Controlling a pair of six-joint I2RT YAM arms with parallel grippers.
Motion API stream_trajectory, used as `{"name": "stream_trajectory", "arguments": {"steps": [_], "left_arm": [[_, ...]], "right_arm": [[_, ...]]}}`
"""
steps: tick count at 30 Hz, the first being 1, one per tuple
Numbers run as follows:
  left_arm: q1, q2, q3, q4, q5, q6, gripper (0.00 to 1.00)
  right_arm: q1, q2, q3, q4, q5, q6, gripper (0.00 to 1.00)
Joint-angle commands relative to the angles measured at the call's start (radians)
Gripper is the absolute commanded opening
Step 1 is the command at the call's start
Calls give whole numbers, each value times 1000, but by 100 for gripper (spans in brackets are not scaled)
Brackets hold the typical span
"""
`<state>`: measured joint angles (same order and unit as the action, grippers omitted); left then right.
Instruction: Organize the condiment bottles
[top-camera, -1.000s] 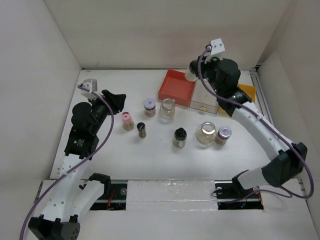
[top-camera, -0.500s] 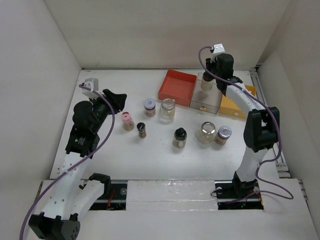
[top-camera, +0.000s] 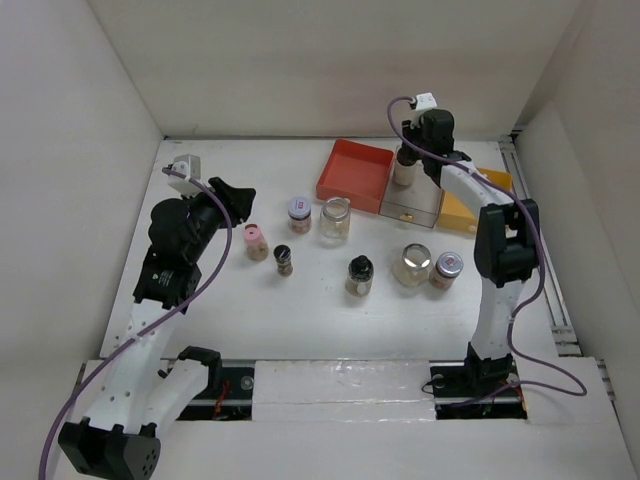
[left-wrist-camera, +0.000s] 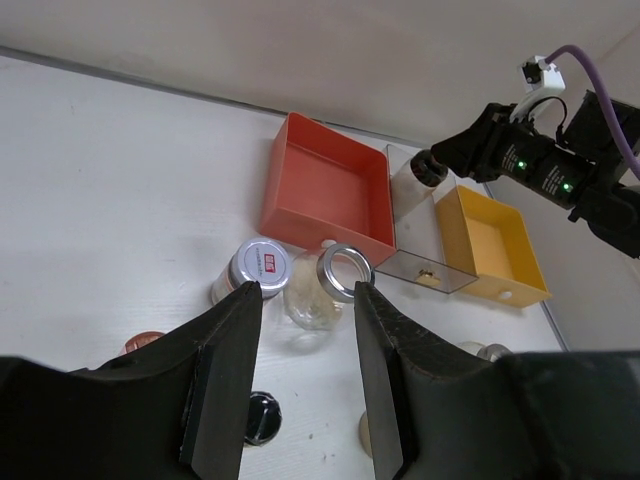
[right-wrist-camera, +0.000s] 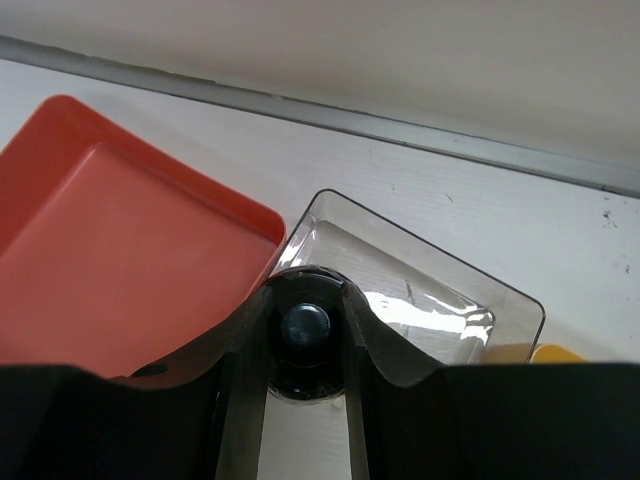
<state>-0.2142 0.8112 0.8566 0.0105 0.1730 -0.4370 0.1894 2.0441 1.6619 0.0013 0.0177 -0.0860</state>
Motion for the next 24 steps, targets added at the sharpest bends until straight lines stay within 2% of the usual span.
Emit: {"name": "stream_trajectory", "arguments": {"steps": [1, 5, 6, 8, 9, 13, 16, 18, 21, 24], "left_arm": [[4, 5, -8, 46, 14, -6, 37], [4, 5, -8, 46, 14, -6, 37], [4, 5, -8, 46, 14, -6, 37], [4, 5, -8, 46, 23, -6, 37], [4, 5, -8, 46, 23, -6, 37], [4, 5, -8, 46, 23, -6, 37], [4, 5, -8, 55, 33, -6, 37], [4, 5, -8, 55, 33, -6, 37], [4, -4, -8, 55, 42, -16, 37], [4, -23, -8, 55, 42, -16, 37]], "right_arm": [[-7, -13, 73, 109, -7, 3, 9], [-16, -2, 62, 118, -7, 3, 22], [-16, -2, 53, 118, -7, 12, 35], [-16, -2, 42, 118, -16, 12, 47], [-16, -19, 33, 118, -16, 12, 57], [-16, -129, -5, 118, -35, 12, 74], [-2, -212, -60, 118, -64, 22, 79], [28, -318, -111, 106, -99, 22, 79], [80, -467, -273, 97, -180, 46, 79], [192, -602, -448, 97, -180, 46, 79]]}}
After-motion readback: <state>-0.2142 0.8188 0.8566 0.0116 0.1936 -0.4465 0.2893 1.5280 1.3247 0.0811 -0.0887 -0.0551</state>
